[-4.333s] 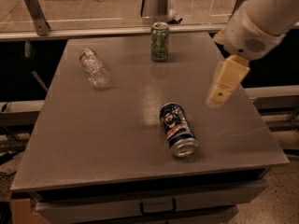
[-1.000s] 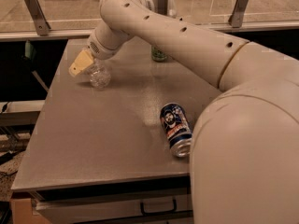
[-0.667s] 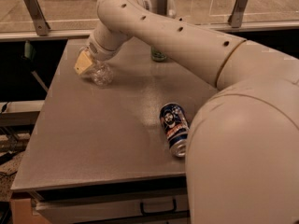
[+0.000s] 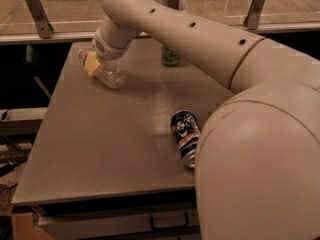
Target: Pick water bottle
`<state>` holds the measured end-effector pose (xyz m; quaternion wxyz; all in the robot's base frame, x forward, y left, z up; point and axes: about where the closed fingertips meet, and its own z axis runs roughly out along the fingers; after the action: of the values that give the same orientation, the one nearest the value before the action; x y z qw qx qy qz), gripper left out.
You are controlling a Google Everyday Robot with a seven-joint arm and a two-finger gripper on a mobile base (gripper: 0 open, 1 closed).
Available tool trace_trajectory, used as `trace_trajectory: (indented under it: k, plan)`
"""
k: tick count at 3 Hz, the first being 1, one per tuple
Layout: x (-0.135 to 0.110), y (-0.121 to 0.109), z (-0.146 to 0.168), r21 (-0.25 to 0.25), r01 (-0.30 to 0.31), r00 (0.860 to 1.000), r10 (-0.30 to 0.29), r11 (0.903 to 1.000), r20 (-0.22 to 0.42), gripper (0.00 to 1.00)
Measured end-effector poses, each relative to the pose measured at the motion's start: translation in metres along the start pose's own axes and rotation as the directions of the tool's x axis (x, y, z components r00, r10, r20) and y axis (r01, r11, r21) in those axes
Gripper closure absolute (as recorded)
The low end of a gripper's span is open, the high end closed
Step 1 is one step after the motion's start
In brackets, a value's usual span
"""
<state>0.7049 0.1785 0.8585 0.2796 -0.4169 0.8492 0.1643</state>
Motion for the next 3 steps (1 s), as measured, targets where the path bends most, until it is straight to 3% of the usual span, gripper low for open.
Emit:
trace_trajectory:
  k: [1,2,3]
  plan:
    - [-0.015,0.003,-0.037,-0.03,0.071,0.994,-0.069,0.997,0.085,1.0]
    - [-0.02,-0.002,-0.085,-0.071,0.147,0.967,-0.128,0.9866,0.222,1.0]
    - [-0.012,-0.003,-0.127,-0.146,0.193,0.917,-0.125,0.9703,0.378,1.0]
